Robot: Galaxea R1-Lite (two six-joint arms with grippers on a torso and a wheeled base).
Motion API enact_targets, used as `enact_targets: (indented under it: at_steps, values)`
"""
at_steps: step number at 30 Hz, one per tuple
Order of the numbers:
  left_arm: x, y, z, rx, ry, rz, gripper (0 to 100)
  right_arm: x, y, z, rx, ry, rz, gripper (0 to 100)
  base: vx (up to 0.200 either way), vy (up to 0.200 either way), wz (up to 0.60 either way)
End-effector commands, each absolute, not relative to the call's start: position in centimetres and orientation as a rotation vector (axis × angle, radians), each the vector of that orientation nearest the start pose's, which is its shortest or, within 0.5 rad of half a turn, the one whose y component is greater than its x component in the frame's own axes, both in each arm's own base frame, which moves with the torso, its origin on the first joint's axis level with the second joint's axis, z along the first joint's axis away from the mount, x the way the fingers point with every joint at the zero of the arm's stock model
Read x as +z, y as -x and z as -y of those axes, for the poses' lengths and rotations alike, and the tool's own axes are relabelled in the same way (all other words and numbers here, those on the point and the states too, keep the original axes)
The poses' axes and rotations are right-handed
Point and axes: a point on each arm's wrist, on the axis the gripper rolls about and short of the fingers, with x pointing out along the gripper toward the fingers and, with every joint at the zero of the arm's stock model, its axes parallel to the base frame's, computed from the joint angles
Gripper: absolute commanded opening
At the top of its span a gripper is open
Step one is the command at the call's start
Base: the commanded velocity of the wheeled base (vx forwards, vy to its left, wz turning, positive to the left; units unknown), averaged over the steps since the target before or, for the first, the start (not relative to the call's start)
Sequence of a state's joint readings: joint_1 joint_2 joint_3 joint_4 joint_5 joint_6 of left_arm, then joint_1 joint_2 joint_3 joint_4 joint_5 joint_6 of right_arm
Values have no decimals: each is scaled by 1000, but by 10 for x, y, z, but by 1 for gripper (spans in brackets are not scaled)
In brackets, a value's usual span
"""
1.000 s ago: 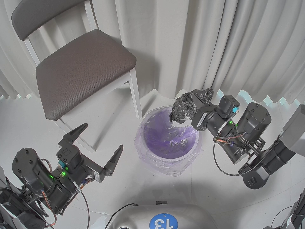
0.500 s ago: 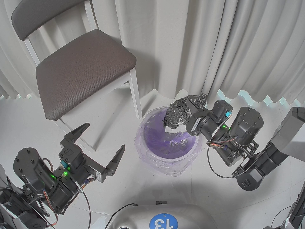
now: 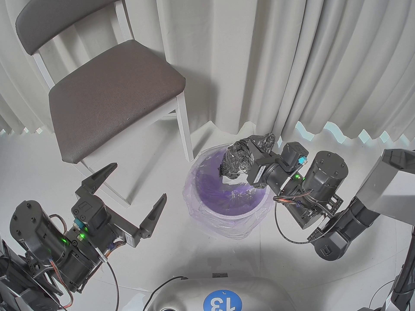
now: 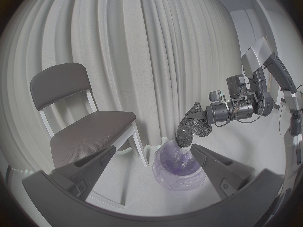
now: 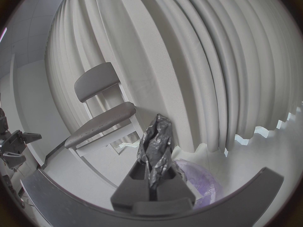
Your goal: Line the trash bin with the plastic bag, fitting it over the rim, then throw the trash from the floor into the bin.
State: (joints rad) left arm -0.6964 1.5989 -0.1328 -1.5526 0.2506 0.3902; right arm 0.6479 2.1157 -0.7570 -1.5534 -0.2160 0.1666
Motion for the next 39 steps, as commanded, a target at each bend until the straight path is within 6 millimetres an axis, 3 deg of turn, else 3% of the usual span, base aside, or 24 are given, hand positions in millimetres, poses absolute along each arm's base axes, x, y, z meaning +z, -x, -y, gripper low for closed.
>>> enact_targets:
  at_steps: [1, 17, 29, 39]
  values:
    - [145, -159, 126, -421, -335, 179, 100, 124, -297, -223, 454, -277, 159, 0, 0, 0, 0]
    - [144, -157, 127, -431, -350, 183, 100, 93, -314, -235, 454, -295, 104, 0, 0, 0, 0]
    - [146, -155, 126, -431, -349, 191, 100, 41, -343, -249, 431, -324, 37, 0, 0, 0, 0]
    - [145, -154, 125, -432, -352, 185, 100, 8, -370, -241, 378, -323, 17, 0, 0, 0, 0]
